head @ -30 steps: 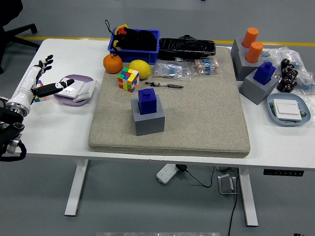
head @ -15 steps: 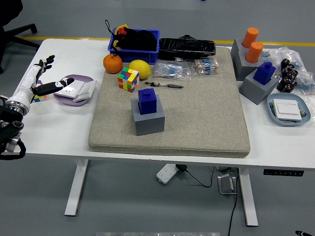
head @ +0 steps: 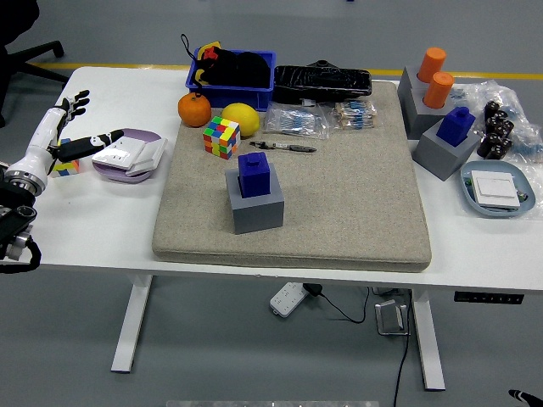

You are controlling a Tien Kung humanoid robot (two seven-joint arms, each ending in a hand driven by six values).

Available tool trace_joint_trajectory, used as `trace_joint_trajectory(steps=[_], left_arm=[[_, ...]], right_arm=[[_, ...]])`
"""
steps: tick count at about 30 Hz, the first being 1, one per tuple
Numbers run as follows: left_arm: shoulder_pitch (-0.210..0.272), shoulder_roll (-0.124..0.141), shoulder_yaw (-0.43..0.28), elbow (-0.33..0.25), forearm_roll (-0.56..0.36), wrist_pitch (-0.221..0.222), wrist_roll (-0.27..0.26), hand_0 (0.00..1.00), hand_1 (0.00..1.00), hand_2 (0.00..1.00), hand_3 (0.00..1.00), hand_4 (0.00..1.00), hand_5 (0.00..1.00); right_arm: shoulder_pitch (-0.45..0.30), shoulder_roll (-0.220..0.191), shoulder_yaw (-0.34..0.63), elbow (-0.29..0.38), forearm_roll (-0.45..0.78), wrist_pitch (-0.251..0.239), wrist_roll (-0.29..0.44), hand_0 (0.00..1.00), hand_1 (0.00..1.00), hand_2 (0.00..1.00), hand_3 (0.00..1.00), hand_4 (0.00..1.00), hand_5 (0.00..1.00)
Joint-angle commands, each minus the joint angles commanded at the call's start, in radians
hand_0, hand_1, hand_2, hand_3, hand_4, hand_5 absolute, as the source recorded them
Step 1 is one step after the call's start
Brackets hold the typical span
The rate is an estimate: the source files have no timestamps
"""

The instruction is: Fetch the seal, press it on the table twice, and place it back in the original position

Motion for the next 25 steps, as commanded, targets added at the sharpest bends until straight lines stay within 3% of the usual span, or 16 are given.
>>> trace_joint_trajectory(steps=[9, 25], left_arm=[[0.014, 0.019, -0.012, -0.025, 0.005, 0.020, -0.021, 0.957, 0.917, 0.941, 0.947, 0.941, 0.282], [0.027, 0.027, -0.019, -0.035, 0.012, 0.021, -0.016, 0.954, 0.913, 0.939, 0.941, 0.928, 0.269]], right_arm=[[0.022, 0.004, -0.005, -0.003, -0.002, 0.001, -0.001, 0.855, 0.770, 0.717, 0.740, 0.790, 0.564], [0.027, 0.006, -0.007, -0.003, -0.003, -0.002, 0.000, 0.855, 0.771, 0.717, 0.740, 0.790, 0.563]])
